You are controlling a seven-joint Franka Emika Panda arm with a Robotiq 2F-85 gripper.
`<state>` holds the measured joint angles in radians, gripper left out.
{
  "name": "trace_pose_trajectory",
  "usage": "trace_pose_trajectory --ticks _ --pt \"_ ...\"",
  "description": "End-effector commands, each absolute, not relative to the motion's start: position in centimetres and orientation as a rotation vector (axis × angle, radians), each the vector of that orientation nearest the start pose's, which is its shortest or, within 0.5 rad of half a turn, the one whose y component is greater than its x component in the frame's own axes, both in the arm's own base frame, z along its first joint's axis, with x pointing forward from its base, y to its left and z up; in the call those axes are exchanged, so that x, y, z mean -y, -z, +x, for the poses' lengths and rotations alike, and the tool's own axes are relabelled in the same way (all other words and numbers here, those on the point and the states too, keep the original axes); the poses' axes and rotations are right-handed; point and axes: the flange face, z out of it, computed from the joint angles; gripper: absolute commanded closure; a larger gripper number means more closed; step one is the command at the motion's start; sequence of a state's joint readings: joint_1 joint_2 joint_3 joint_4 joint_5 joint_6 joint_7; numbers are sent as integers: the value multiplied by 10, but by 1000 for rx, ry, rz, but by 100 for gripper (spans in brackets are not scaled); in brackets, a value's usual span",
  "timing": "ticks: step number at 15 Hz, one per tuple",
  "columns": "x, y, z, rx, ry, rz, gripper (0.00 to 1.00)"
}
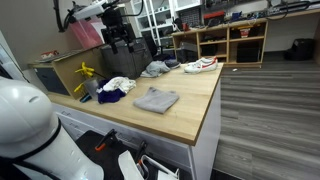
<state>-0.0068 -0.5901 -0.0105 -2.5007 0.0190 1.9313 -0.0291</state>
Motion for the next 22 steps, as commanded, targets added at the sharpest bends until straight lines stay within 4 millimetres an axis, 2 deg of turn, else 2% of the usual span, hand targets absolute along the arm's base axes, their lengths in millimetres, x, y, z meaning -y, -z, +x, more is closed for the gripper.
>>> trace_pose_trajectory --ticks 1,10,22 --pt "5 -483 400 -62 67 -3107 0" --pt "-9 -452 446 -165 30 -3085 0" --pt "-21 -431 474 -301 -3 -3089 0"
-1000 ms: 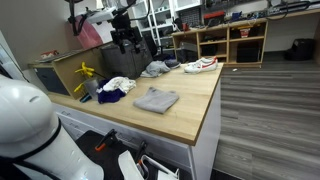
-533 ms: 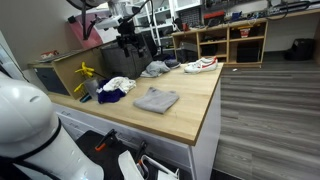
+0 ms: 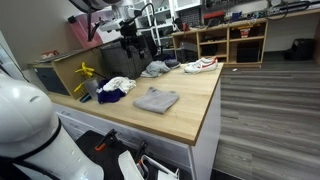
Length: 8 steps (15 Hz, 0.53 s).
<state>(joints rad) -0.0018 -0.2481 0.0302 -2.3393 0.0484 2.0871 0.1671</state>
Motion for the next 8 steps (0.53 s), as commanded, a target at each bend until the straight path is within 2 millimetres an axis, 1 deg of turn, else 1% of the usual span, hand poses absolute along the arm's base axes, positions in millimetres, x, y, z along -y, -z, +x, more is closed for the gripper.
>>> trace_pose_trajectory --ticks 1,2,3,4,8 --pt "-20 -430 475 -308 -4 -3089 0" --pt "-19 -432 475 -334 -12 -3091 0" --pt "-19 -440 472 -319 -4 -3079 0" --pt "-17 -427 469 -291 -21 -3095 0" --pt "-17 -434 471 -291 0 -3093 0"
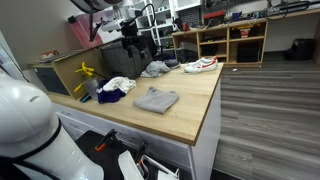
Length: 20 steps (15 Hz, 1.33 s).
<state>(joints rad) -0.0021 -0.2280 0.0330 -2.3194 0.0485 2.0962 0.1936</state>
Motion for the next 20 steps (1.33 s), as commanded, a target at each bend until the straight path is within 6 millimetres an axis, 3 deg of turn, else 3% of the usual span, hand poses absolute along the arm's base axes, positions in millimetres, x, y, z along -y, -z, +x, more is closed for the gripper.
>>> trace_pose_trajectory --ticks 1,7,16,20 --pt "-17 -434 471 -291 0 -3093 0" --pt "-19 -384 494 -377 26 -3074 0" --pt "-37 -278 518 -480 -129 -3059 0" --pt "-43 -256 534 -556 -145 -3052 0"
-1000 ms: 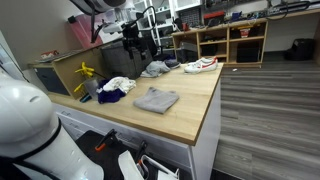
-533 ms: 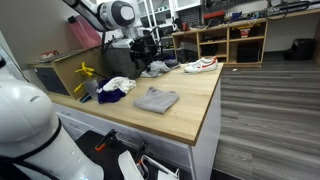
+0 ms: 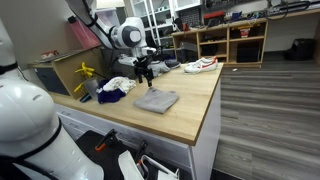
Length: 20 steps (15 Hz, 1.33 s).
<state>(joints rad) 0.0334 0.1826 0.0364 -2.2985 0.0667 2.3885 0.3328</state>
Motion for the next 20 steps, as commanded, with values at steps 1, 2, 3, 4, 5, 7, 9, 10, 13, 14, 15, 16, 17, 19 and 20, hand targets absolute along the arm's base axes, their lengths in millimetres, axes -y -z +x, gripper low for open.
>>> trace_pose_trajectory --ticks 1,2,3,4,5,7,9,10,13,14,15,16,17,19,20 --pt "-44 -252 538 -570 -149 -3051 0" --pt "-46 -249 543 -580 -152 -3055 0" --pt "-47 -245 547 -583 -156 -3061 0" --pt "-49 -241 552 -595 -159 -3061 0" --pt "-50 -236 556 -599 -163 -3065 0" --pt "-55 -227 564 -611 -174 -3065 0" --pt "-60 -215 570 -617 -198 -3065 0" --pt "-64 -212 571 -606 -214 -3070 0" --pt "-71 -208 568 -616 -259 -3073 34" --pt "-73 -207 567 -608 -272 -3073 41" --pt "-74 -206 566 -608 -284 -3077 48" --pt "-76 -207 565 -608 -278 -3082 57" --pt "-77 -207 566 -607 -265 -3091 64" --pt "-76 -202 567 -617 -254 -3108 79" --pt "-76 -199 567 -628 -245 -3115 86"
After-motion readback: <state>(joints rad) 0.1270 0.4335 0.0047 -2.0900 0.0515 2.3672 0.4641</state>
